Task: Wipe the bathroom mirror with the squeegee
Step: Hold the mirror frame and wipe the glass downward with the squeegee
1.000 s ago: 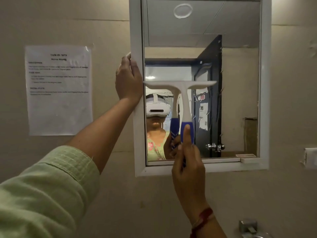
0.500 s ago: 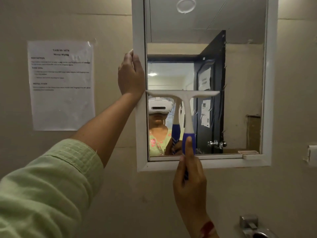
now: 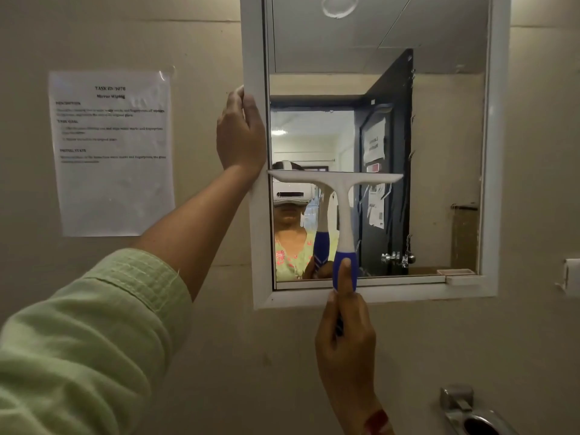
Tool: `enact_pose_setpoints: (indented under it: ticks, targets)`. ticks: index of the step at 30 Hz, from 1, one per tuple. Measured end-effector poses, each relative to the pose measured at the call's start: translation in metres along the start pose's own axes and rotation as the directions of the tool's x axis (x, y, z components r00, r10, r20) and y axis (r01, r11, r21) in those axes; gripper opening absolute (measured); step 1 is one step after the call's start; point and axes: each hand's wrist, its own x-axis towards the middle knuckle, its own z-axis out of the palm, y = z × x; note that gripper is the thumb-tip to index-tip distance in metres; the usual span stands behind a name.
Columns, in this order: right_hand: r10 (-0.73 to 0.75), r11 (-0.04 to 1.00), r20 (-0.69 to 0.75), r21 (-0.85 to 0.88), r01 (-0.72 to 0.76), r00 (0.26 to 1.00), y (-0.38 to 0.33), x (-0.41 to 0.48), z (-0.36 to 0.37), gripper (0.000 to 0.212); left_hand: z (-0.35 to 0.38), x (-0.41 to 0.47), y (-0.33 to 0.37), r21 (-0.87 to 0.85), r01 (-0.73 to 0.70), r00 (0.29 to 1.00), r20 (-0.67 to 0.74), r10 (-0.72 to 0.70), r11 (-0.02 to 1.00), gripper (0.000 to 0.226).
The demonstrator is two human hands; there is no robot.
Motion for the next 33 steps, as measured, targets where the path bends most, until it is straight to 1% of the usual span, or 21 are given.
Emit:
enact_pose_setpoints:
  ticks: [3,6,8,11,14,18,21,27,29,33]
  targets:
    - [-0.009,0.999,-0.035,0.038,0.01,0.999,-0.002,0.014,-0.001,0.052,0.0,0.001,-0.001,0.002,0.0,1.0,0.003,0.0,1.0,0.04]
    - [-0.033,0.999,-0.062,0.036,0.035,0.998,-0.002,0.034,-0.002,0.051,0.0,0.002,-0.001,0.007,-0.002,1.0,0.006,0.002,1.0,0.04]
    - [-0.034,0.999,-0.04,0.032,0.035,0.999,0.0,0.03,-0.003,0.052,0.0,0.002,-0.002,0.013,-0.004,1.0,0.001,0.004,1.0,0.039]
    - [-0.018,1.0,0.01,-0.005,0.018,1.0,0.006,-0.001,-0.006,0.054,0.0,0.003,-0.004,0.009,-0.003,1.0,-0.004,0.004,1.0,0.039]
    - [0.01,1.0,0.021,0.004,-0.01,1.0,0.009,-0.02,-0.008,0.052,0.001,0.002,-0.003,0.016,-0.004,1.0,-0.012,0.004,1.0,0.039]
    - [-0.019,1.0,-0.022,0.002,0.019,1.0,0.007,0.007,-0.007,0.052,0.002,0.002,-0.002,0.027,-0.004,1.0,-0.013,0.004,1.0,0.039]
    - [-0.022,1.0,-0.014,0.007,0.022,1.0,0.009,0.015,-0.007,0.053,0.002,0.003,-0.004,0.033,-0.004,1.0,-0.014,0.004,0.999,0.039]
    - [0.009,1.0,0.057,0.011,-0.009,0.998,0.012,-0.038,-0.009,0.056,0.002,0.002,-0.004,0.036,-0.008,1.0,-0.018,0.009,0.999,0.04]
    - [0.015,1.0,0.034,0.01,-0.016,0.999,0.01,-0.031,-0.008,0.057,0.003,0.002,-0.005,0.037,-0.003,1.0,-0.021,0.003,0.999,0.039]
    - [-0.007,1.0,-0.01,0.012,0.007,1.0,0.01,0.002,-0.009,0.05,0.004,0.004,-0.007,0.048,0.012,1.0,-0.011,-0.012,0.999,0.041]
